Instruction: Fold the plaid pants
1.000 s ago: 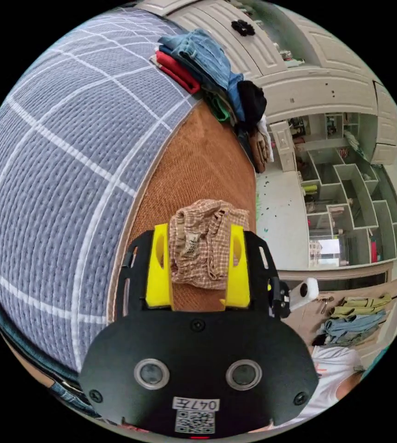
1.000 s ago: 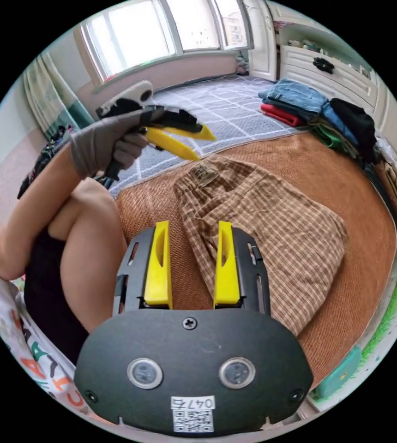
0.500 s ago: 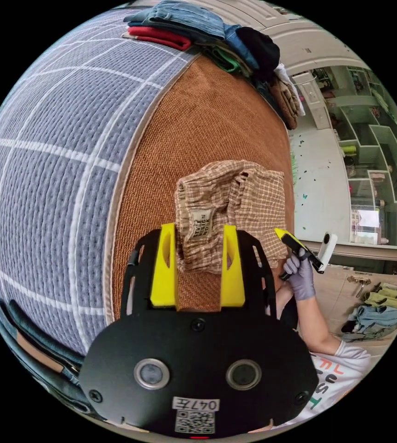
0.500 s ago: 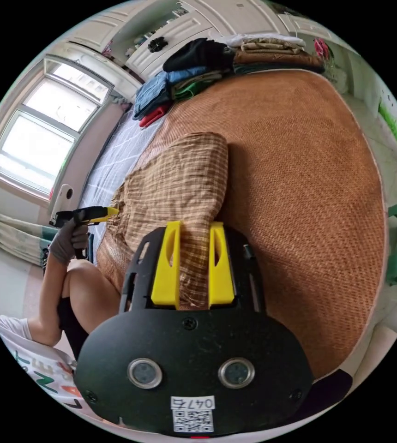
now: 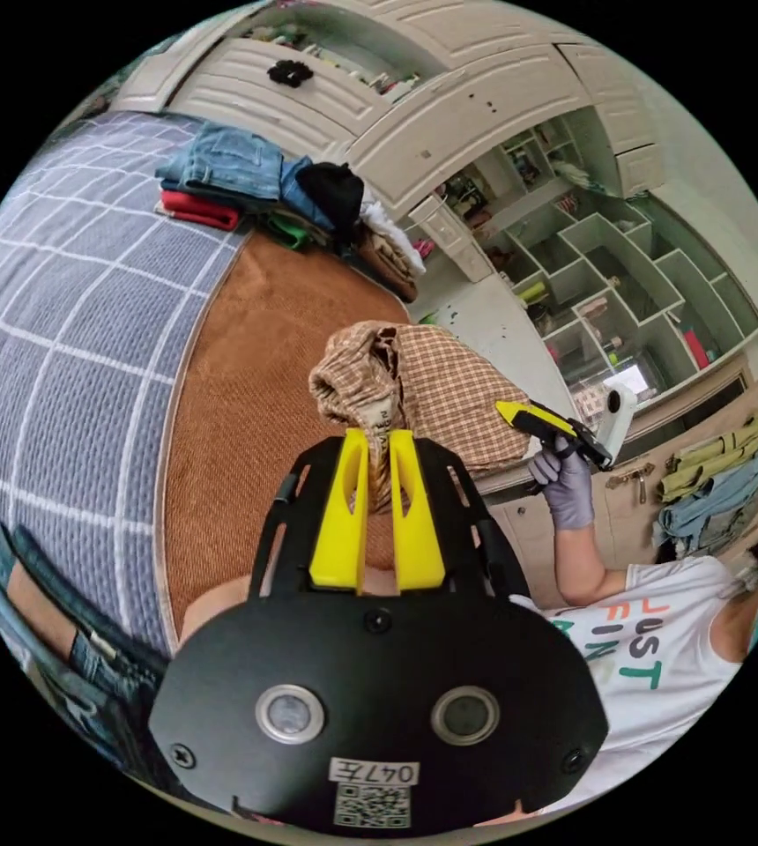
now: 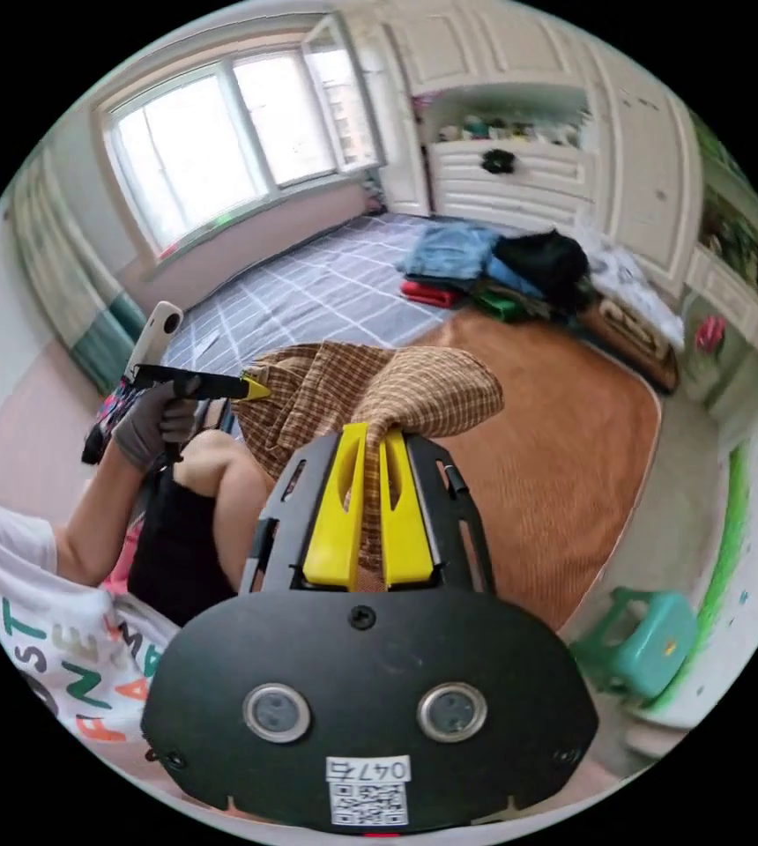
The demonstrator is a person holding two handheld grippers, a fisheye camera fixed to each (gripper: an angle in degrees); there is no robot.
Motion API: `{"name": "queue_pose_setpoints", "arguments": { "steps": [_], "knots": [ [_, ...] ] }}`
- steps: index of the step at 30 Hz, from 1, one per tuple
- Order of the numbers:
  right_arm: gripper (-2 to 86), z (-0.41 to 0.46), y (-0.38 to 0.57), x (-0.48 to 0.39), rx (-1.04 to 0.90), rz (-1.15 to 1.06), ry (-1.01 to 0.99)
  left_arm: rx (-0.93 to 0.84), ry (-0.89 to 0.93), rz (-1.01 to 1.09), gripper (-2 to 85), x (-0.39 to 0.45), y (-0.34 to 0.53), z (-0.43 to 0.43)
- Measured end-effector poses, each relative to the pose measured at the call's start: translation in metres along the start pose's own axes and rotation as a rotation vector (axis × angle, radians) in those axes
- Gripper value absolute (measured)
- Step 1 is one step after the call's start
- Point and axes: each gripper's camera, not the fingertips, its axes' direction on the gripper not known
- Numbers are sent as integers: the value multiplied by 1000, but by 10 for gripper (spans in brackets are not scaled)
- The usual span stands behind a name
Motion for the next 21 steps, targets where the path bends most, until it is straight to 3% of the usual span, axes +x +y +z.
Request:
{"name": "queue_pose_setpoints", "arguments": {
  "steps": [7,12,17,21],
  "knots": [
    [-2,-50,-103,-223,60,-437,-203,155,-182,-71,40,60,187,-284],
    [-2,-48,-150,-411,120,-672,-477,177,-458,-266,42,110,341,-471],
    [-1,-20,-176,-548,52,-862,-574,250,-531,-463,41,131,477,-556],
    [0,36,-179,-613,-134,-919,-583,200,-501,-603,42,109,553,-559]
  ]
}}
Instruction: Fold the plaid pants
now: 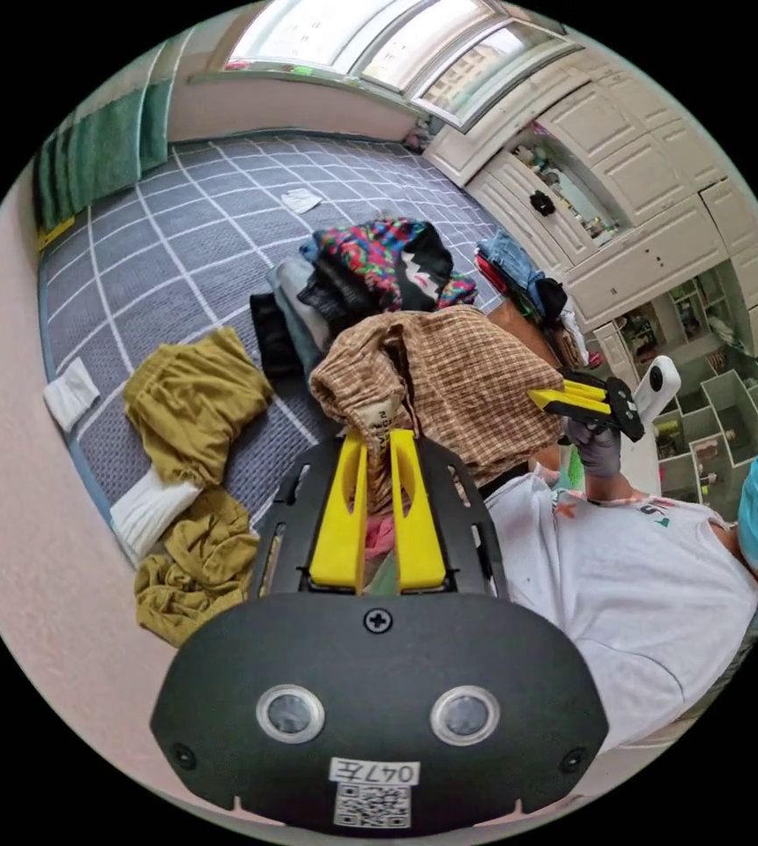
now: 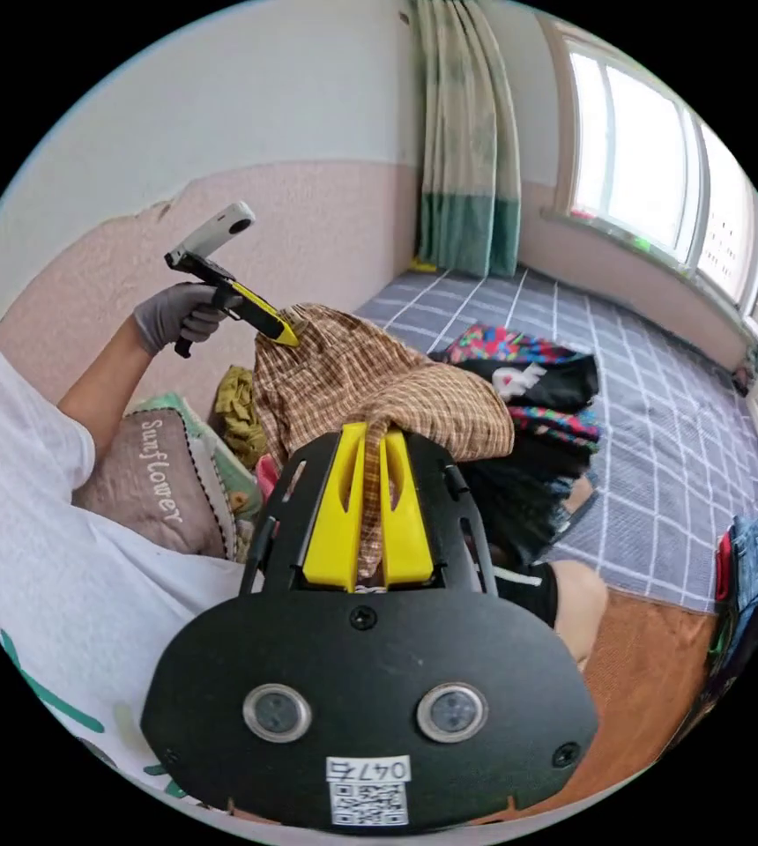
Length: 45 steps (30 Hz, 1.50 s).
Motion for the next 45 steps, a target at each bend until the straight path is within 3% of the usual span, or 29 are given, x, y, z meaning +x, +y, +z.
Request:
{"name": "queue_pose_setpoints", "arguments": {
  "steps": [4,8,13,17,22,24,28,30,32,34,36,38,43,45],
  "knots": [
    [10,80,0,12,-211,45,-56,-172,75,-79,48,-43,19,55],
    [54,170,33,46,-523,132,-242,-350,105,-177,66,-80,36,106],
    [66,145,42,88,-440,227,-285,-372,195,-260,90,-92,35,109],
    [62,109,59,118,-354,263,-233,-457,45,-300,98,-70,21,114],
    [47,70,105,147,-238,318,-227,-335,-188,-249,82,9,-20,47],
    [42,56,130,157,-185,340,-234,-317,-233,-126,73,75,-49,30],
    [31,35,173,170,-66,369,-227,-325,55,210,57,192,-95,64],
    [22,15,210,174,37,378,-192,-377,233,367,57,264,-117,129],
    [19,1,241,176,92,391,-147,-485,238,381,59,299,-126,197],
    [18,-9,275,179,115,416,-103,-644,138,347,55,316,-126,268],
    [15,-17,324,183,127,459,-61,-889,-115,281,39,322,-115,345],
    [10,-22,364,186,146,495,-42,-984,-187,349,26,350,-108,373],
    [-9,-40,469,184,262,599,144,-854,-361,479,-7,454,-164,344],
    [-7,-49,515,173,323,636,325,-600,-540,556,-9,527,-203,304]
  ]
}}
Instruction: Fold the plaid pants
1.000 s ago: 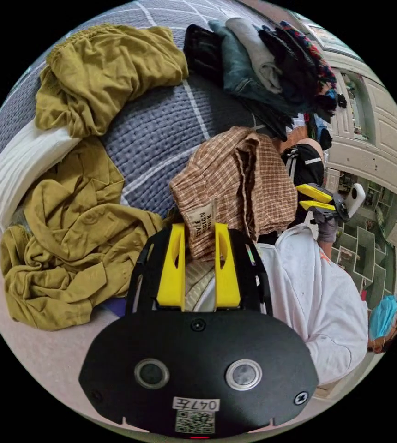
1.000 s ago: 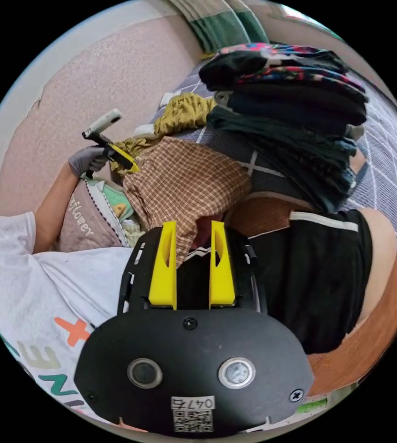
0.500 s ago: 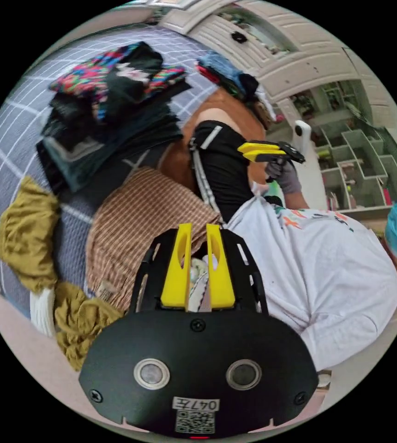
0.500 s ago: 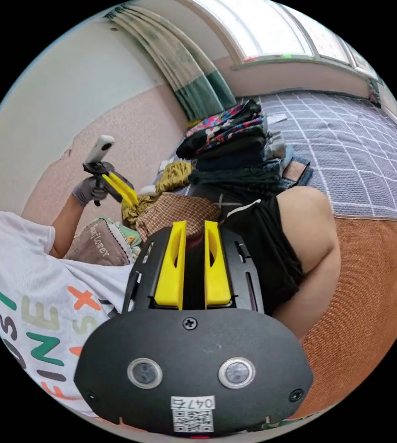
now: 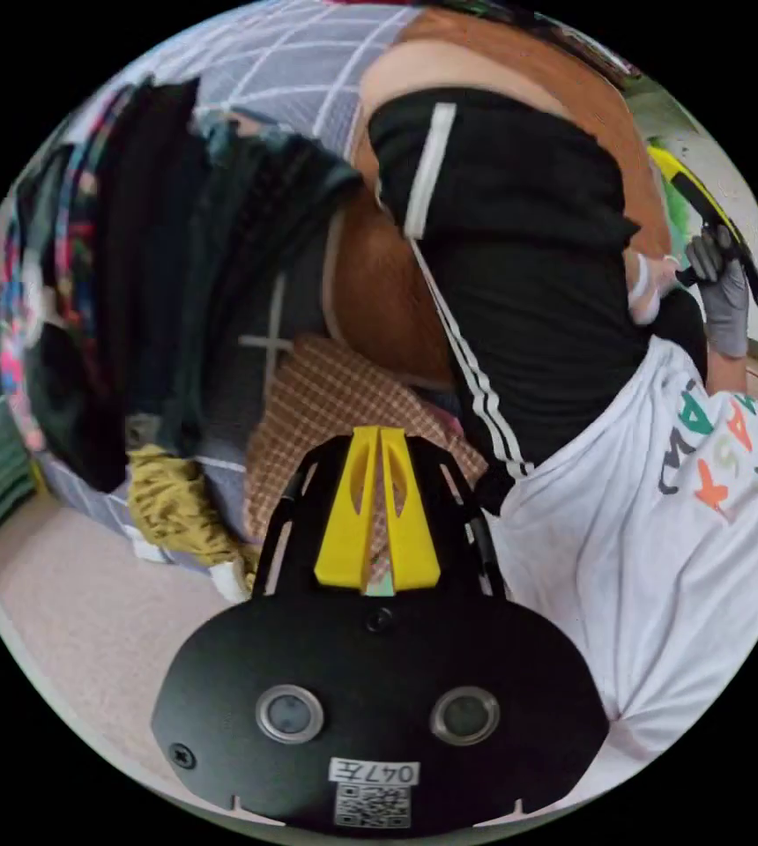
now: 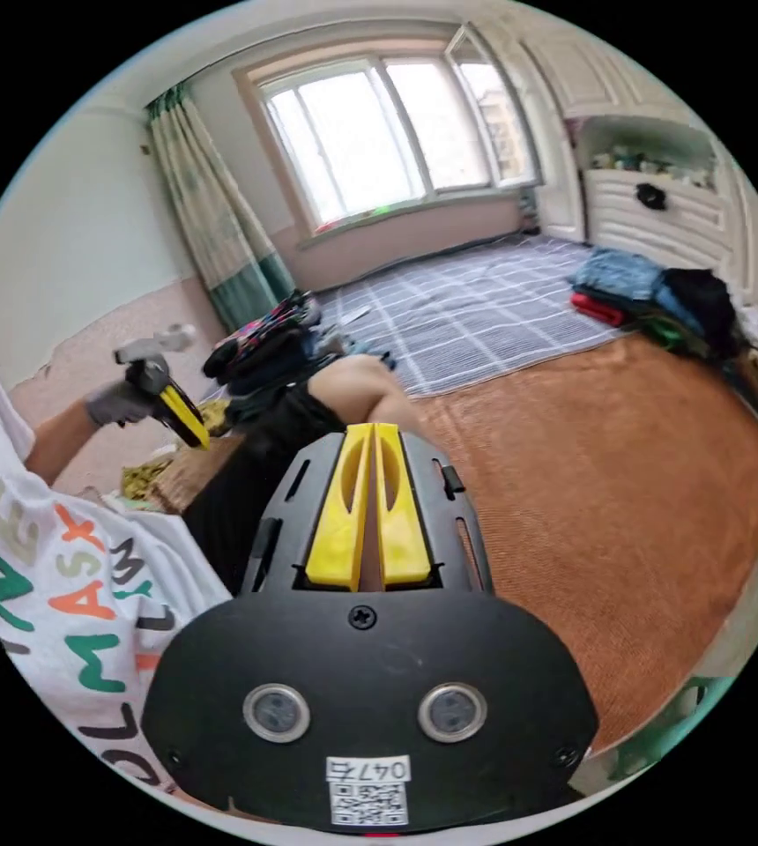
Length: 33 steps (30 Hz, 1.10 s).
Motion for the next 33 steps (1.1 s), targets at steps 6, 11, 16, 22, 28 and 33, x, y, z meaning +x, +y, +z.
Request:
{"name": "queue_pose_setpoints", "arguments": {
  "steps": [6,11,16,22,28,33],
  "knots": [
    [13,-2,70,63,-4,73,108,687,-305,155,-10,127,-86,-125],
    [9,7,121,93,-65,99,154,819,-273,349,-10,237,-228,-98],
    [5,9,173,122,-140,139,283,941,102,479,-10,280,-349,-82],
    [12,30,208,183,-215,210,339,826,475,452,-10,237,-502,14],
    [36,98,161,289,-168,117,344,775,670,265,-10,176,-568,99],
    [76,202,61,431,-34,79,325,725,806,151,-10,157,-615,164]
  ]
}}
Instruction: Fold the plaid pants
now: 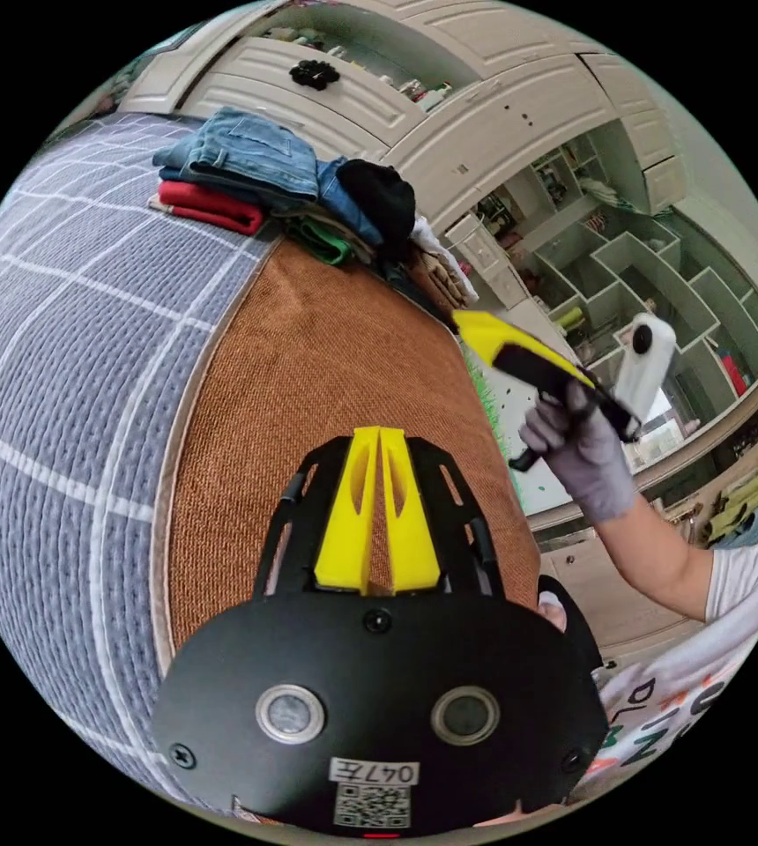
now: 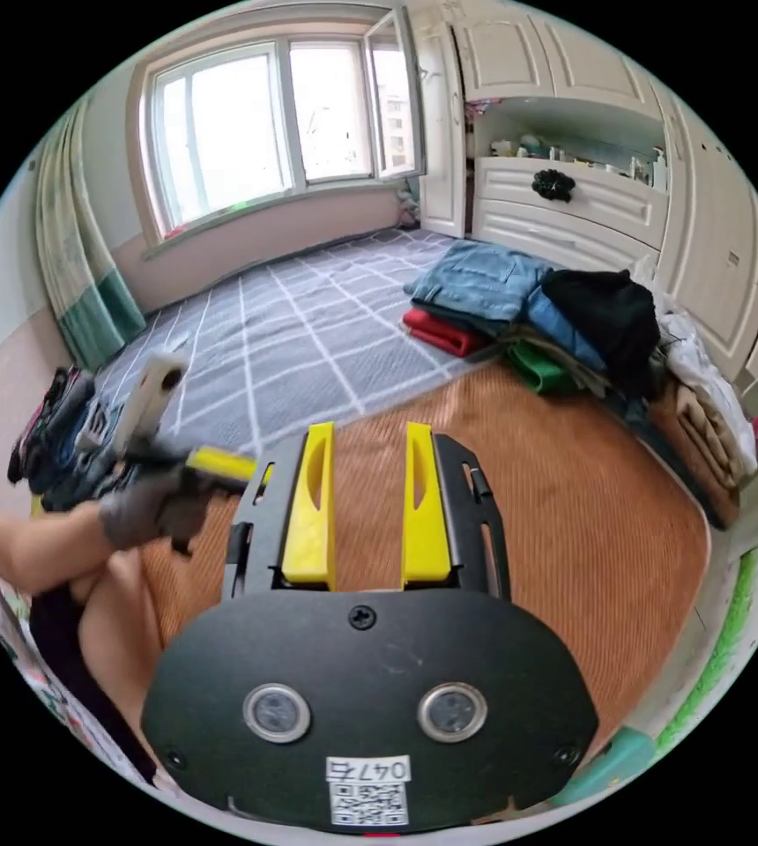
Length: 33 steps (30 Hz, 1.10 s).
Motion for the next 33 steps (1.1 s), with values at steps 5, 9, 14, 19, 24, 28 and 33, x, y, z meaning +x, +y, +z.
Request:
{"name": "queue_pose_setpoints", "arguments": {
  "steps": [5,9,14,19,24,28,33],
  "knots": [
    [88,127,-80,116,61,230,-11,20,68,-41,-10,-33,3,31],
    [98,207,-97,194,75,459,64,-1,138,-48,-10,-50,8,63],
    [49,280,-83,236,5,633,11,-44,158,-49,-10,-60,15,96],
    [-2,291,-55,234,37,675,-216,19,63,-139,-10,-74,31,98],
    [-6,238,21,138,-150,391,-392,491,-339,-497,-10,-89,100,9],
    [-6,152,129,82,-278,345,-435,710,-465,-619,-10,-75,147,-33],
    [-8,-5,323,77,-292,680,-402,657,-414,-551,-10,-48,145,-15]
  ]
}}
